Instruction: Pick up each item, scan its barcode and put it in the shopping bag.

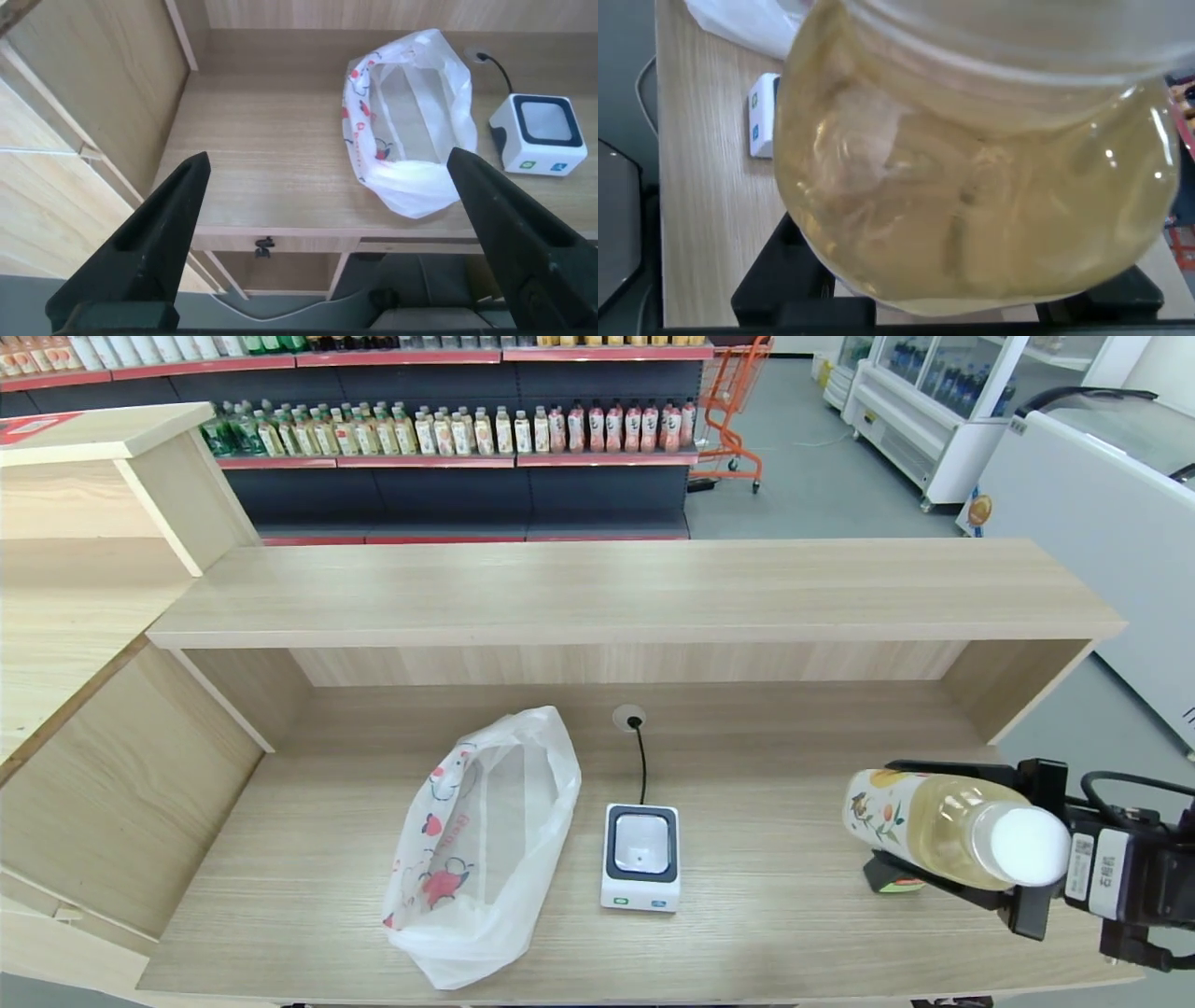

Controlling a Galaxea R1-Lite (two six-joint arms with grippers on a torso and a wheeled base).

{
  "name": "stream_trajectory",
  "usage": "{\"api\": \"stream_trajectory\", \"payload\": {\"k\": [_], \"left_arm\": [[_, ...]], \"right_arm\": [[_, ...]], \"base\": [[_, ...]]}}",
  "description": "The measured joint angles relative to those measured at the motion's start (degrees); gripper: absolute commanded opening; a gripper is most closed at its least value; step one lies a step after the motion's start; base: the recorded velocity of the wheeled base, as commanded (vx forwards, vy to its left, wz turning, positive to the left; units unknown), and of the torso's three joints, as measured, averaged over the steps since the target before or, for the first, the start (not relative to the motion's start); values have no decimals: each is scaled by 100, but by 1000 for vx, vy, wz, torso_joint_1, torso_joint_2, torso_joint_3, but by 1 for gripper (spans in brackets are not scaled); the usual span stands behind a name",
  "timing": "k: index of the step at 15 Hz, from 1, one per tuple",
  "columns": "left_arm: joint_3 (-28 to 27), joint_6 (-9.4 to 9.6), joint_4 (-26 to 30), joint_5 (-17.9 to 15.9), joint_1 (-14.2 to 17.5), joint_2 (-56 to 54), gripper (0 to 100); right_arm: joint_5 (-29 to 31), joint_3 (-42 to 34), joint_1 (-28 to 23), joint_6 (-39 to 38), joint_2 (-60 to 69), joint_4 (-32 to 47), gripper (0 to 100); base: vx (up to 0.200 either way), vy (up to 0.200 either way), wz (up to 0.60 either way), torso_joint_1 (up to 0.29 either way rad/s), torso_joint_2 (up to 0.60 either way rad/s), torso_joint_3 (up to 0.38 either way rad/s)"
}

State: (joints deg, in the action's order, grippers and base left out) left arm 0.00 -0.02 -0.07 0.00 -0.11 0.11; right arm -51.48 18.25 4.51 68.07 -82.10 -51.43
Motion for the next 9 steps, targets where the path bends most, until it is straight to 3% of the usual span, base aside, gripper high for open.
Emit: {"api": "stream_trajectory", "payload": {"k": [5, 9], "left_arm": [[0, 5, 0, 0, 1, 0, 100], [0, 10, 2, 0, -2, 0, 100]], "right_arm": [[-20, -34, -79, -283, -108, 12, 0], [-83, -26, -302, -260, -516, -24, 0]], "base": [[0, 200, 0, -1, 0, 1], [0, 0, 0, 0, 0, 0]]}}
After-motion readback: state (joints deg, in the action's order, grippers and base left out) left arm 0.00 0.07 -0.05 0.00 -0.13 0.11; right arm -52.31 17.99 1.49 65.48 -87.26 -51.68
